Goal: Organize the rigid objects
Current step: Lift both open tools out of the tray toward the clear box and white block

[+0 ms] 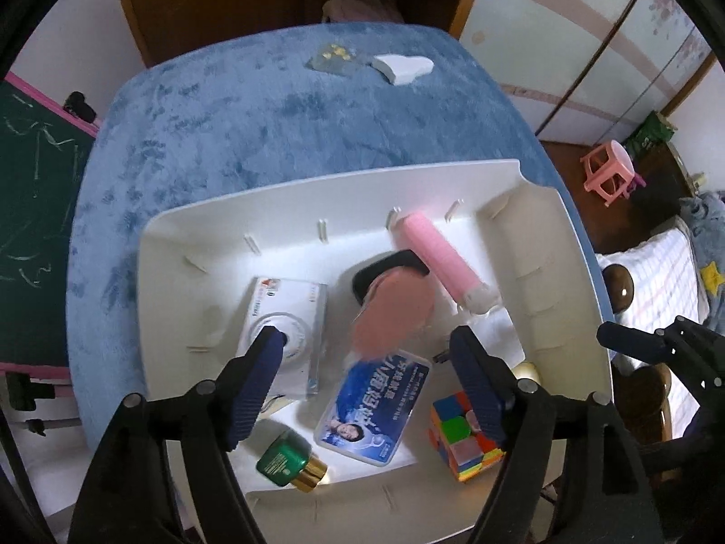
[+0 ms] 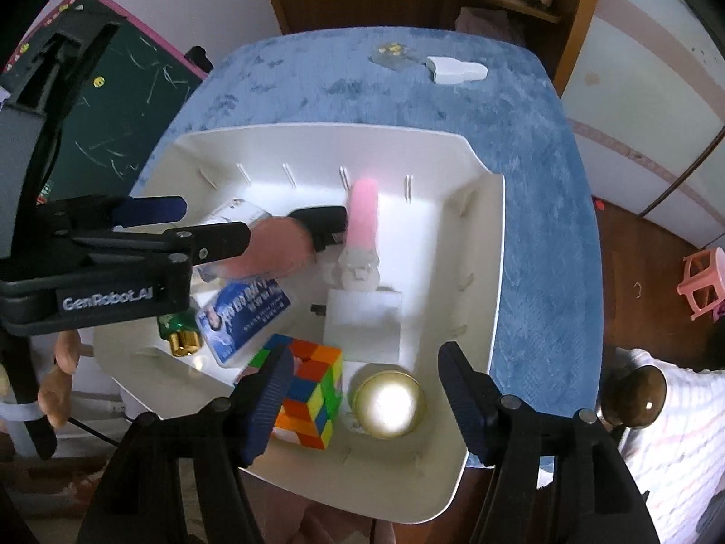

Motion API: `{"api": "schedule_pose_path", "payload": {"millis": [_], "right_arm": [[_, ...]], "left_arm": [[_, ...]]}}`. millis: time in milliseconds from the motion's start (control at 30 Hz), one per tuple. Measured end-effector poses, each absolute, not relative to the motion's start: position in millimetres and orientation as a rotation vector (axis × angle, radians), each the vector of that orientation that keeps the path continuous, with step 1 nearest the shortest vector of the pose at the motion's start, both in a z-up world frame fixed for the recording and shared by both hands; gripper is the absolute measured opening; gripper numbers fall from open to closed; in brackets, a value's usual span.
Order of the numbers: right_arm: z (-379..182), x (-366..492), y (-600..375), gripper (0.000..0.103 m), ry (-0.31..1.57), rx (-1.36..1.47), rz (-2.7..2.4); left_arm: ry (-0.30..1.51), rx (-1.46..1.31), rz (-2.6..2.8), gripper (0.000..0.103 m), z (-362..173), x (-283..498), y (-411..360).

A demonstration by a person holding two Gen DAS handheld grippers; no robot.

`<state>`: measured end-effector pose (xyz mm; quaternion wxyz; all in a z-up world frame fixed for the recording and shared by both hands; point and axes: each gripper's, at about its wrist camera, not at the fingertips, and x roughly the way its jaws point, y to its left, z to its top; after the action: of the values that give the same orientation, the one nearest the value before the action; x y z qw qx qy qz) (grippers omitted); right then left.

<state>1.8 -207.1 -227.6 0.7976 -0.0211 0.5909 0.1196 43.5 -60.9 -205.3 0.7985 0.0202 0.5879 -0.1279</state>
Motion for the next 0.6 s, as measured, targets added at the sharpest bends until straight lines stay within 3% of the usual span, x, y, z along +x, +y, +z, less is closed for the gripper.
{"api": "schedule_pose_path", "payload": {"millis": [300,600], "right_arm": [[-188,6,-202,0.067,1.192,-0.018,0.306],[-136,35,-214,0.067,1.139,0.053,0.280]], "left_arm": [[1.200,-0.007,-0.270,0.079,-162,48,-48],[1.062,0.032,-0.289,0.083,-81,74,-48]]}}
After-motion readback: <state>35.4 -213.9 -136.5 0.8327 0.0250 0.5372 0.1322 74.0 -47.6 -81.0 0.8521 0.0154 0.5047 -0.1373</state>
